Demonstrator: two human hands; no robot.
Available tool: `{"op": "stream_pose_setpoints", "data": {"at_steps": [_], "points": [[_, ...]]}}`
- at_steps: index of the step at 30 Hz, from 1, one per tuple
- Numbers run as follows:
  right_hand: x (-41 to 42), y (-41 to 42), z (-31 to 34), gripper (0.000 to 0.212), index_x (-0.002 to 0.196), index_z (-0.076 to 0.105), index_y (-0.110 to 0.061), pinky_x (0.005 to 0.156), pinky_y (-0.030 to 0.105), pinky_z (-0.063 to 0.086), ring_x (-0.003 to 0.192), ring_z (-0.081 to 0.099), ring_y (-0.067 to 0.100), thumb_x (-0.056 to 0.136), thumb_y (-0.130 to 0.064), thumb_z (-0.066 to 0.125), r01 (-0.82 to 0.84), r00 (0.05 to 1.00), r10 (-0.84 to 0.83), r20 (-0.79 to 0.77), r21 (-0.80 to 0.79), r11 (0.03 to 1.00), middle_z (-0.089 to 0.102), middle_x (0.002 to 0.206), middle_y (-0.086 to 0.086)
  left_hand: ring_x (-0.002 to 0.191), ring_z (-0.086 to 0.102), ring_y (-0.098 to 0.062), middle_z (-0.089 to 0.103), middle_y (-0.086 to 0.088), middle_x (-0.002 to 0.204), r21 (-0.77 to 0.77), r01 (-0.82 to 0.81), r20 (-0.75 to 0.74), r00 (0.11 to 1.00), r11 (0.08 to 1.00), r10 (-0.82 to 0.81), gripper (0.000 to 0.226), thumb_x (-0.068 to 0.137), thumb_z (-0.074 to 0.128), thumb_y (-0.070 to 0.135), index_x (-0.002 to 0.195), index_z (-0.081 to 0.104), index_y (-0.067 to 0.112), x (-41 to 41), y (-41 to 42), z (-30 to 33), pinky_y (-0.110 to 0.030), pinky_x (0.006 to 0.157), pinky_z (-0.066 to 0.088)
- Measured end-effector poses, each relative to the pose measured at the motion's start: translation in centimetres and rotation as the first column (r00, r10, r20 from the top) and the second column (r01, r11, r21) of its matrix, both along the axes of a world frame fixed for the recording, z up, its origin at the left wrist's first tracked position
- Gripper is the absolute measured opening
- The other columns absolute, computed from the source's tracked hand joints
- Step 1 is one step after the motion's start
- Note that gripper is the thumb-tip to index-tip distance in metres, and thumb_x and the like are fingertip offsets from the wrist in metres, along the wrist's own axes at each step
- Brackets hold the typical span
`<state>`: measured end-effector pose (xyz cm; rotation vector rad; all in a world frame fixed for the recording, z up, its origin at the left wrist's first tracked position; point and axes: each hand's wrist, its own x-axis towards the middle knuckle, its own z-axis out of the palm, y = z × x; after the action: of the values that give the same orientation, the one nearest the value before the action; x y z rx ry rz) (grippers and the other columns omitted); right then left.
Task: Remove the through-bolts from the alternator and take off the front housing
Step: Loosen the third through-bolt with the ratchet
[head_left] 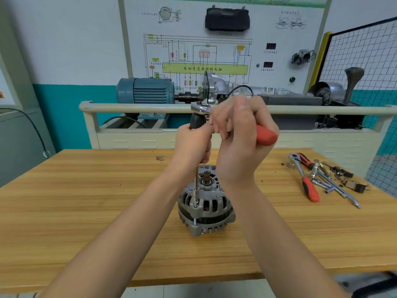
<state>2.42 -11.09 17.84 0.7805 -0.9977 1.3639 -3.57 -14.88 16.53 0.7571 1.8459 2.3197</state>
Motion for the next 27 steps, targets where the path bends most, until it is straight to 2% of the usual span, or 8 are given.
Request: {"op": "stream_pose_setpoints", "data": {"at_steps": [5,9,11,13,17,20,23,27], "points": [[-0.4,2.1,0.9,0.033,0.056,0.04,-0.017,0.049,0.034,0.028,0.043,0.028,0.017,0.086,-0.003,0.039,-0.338,0.934,0.349,0.079,-0.123,0.933,0.029,0.042,0.0,0.034,0.019,-0.009,0.026,0.007,0.041,-0.011,0.139,0.0,0.99,0.99,-0.139,0.038,0.085,0.053,0.001,0.057,0.033,0.017,-0.6,-0.6,-0.1,-0.017,0.036,0.02],[-1.4,4.9,1.8,0.044,0.044,0.038,-0.016,0.045,0.025,0.031,0.039,0.028,0.013,0.088,-0.013,0.04,-0.691,0.587,0.803,0.103,-0.454,0.563,0.028,0.038,-0.003,0.035,0.024,-0.01,0.028,0.005,0.04,-0.064,0.439,-0.008,0.898,0.896,-0.441,0.038,0.079,0.058,0.009,0.048,0.039,0.018,-1.5,-2.3,0.5,-0.023,0.043,0.021],[-2.2,5.8,2.1,0.045,0.046,0.035,-0.016,0.041,0.023,0.028,0.036,0.026,0.012,0.091,-0.014,0.039,-0.734,0.42,0.907,0.021,-0.58,0.353,0.027,0.037,-0.004,0.034,0.027,-0.01,0.03,0.005,0.04,-0.06,0.572,0.004,0.82,0.818,-0.573,0.031,0.074,0.058,0.012,0.048,0.042,0.018,-1.8,-2.7,0.9,-0.026,0.046,0.021],[-2.7,6.0,2.2,0.046,0.047,0.034,-0.016,0.039,0.022,0.027,0.035,0.026,0.011,0.093,-0.015,0.038,-0.735,0.371,0.928,-0.035,-0.622,0.27,0.027,0.037,-0.004,0.031,0.025,-0.007,0.028,0.006,0.037,-0.048,0.631,0.03,0.776,0.774,-0.63,0.033,0.074,0.058,0.013,0.046,0.042,0.018,-1.7,-2.6,1.0,-0.023,0.042,0.019],[-2.0,5.0,1.9,0.047,0.046,0.036,-0.016,0.039,0.023,0.028,0.036,0.026,0.012,0.093,-0.013,0.038,-0.698,0.525,0.851,-0.029,-0.586,0.411,0.026,0.038,-0.004,0.028,0.017,-0.005,0.022,0.008,0.034,-0.056,0.538,0.045,0.843,0.841,-0.536,0.046,0.082,0.054,0.017,0.04,0.036,0.022,-1.4,-1.9,0.7,-0.021,0.039,0.011],[-0.7,3.4,1.2,0.046,0.049,0.036,-0.016,0.046,0.027,0.034,0.041,0.028,0.014,0.095,-0.011,0.036,-0.595,0.728,0.684,0.049,-0.451,0.665,0.028,0.04,-0.003,0.03,0.015,-0.008,0.021,0.007,0.036,-0.034,0.365,0.024,0.931,0.93,-0.364,0.052,0.088,0.047,0.008,0.04,0.034,0.022,-1.1,-1.4,0.5,-0.017,0.039,0.014],[0.1,1.4,0.5,0.035,0.058,0.04,-0.019,0.053,0.032,0.035,0.044,0.033,0.017,0.089,-0.003,0.04,-0.288,0.952,0.303,0.052,-0.198,0.937,0.034,0.044,-0.002,0.031,0.017,-0.009,0.025,0.007,0.037,-0.006,0.181,0.017,0.983,0.983,-0.181,0.048,0.086,0.049,0.005,0.043,0.035,0.022,-0.4,-0.6,0.3,-0.014,0.037,0.017],[0.4,-0.2,-0.1,0.023,0.068,0.043,-0.022,0.049,0.034,0.027,0.046,0.031,0.017,0.085,-0.006,0.043,0.037,0.999,-0.037,-0.001,-0.01,0.999,0.034,0.049,-0.003,0.032,0.023,-0.005,0.032,0.011,0.036,-0.011,0.05,-0.037,0.998,0.999,-0.05,0.037,0.085,0.051,0.001,0.056,0.037,0.019,0.0,-0.1,0.2,-0.013,0.034,0.02]]}}
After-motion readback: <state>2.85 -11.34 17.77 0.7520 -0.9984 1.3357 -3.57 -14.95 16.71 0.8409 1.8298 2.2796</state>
